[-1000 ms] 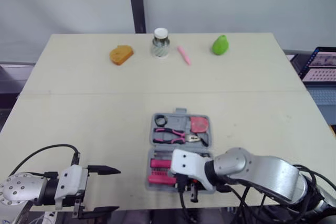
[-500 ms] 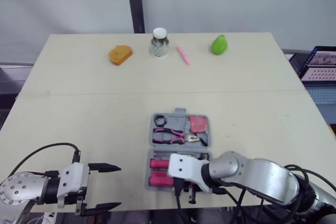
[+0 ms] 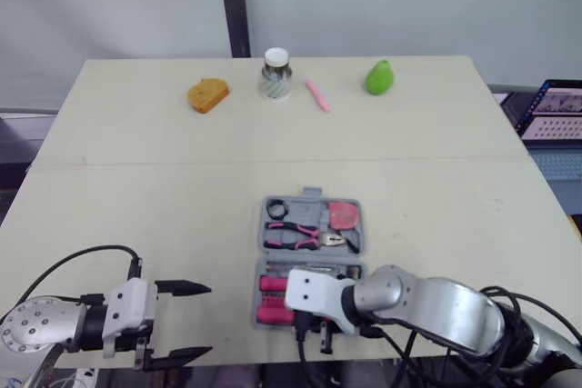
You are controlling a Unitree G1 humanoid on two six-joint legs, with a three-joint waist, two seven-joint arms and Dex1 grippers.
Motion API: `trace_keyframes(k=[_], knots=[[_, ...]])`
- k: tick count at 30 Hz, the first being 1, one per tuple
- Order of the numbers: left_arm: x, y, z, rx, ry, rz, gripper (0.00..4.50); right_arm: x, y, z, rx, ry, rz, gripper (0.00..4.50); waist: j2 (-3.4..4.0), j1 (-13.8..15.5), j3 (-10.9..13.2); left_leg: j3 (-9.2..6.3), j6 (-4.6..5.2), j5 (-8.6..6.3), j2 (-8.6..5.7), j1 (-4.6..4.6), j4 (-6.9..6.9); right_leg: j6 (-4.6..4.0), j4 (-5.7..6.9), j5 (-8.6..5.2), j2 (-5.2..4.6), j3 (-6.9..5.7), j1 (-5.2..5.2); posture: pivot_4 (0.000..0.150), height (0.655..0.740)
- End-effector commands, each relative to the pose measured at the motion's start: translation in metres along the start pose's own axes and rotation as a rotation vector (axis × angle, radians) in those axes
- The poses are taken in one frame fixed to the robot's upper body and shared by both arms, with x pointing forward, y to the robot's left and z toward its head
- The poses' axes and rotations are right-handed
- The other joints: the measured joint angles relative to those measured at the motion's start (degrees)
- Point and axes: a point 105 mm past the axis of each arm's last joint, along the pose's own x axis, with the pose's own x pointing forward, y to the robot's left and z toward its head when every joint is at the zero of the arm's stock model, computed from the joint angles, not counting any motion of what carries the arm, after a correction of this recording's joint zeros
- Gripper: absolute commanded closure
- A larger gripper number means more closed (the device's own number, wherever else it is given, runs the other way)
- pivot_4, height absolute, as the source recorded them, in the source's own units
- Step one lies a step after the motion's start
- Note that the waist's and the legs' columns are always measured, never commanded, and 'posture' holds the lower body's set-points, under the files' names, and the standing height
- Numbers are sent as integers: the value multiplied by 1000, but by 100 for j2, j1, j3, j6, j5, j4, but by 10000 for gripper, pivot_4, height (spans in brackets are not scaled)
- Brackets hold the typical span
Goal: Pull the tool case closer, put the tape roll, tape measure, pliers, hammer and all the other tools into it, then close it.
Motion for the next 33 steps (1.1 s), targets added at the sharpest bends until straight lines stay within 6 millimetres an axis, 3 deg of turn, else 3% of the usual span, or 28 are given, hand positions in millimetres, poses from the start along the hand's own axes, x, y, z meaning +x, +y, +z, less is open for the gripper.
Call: trace_keyframes(k=[1,14,21,23,29,31,33], knots=[[3,-1,6,33,-4,-11,0,1,4,5,-17,-29,1,41178,0,1,0,0,0,0,0,0,0,0,0,0,0,0,0,1500,7400],[5,1,6,34,-5,-9,0,3,3,1,-12,-23,-4,41178,0,-2,0,2,-2,-1,2,0,0,-1,1,-1,2,0,-2,1500,7400],[5,1,6,30,-9,-9,0,-3,1,8,-6,-61,-9,7056,0,0,0,2,-2,-1,2,0,0,-1,1,0,2,0,-2,1500,7400],[5,2,6,30,-10,-7,0,-8,0,14,-4,-95,-9,991,0,0,0,2,-2,-1,3,0,0,-1,2,-1,2,0,-2,1500,7400],[8,3,6,29,-21,-1,0,-22,-8,34,-1,-279,-80,991,-2,9,-1,2,-2,-2,3,0,-2,-1,2,0,2,-1,-2,1500,7400],[10,5,7,31,-25,0,0,-23,-11,35,4,-332,-112,6200,-3,9,-2,4,-1,-4,2,0,-1,-1,0,0,1,0,-2,1500,7400],[10,6,7,34,-28,1,0,-21,-6,34,-4,-385,-97,14974,-3,11,-2,5,-2,-5,2,0,0,-1,2,0,2,0,-2,1500,7400]])
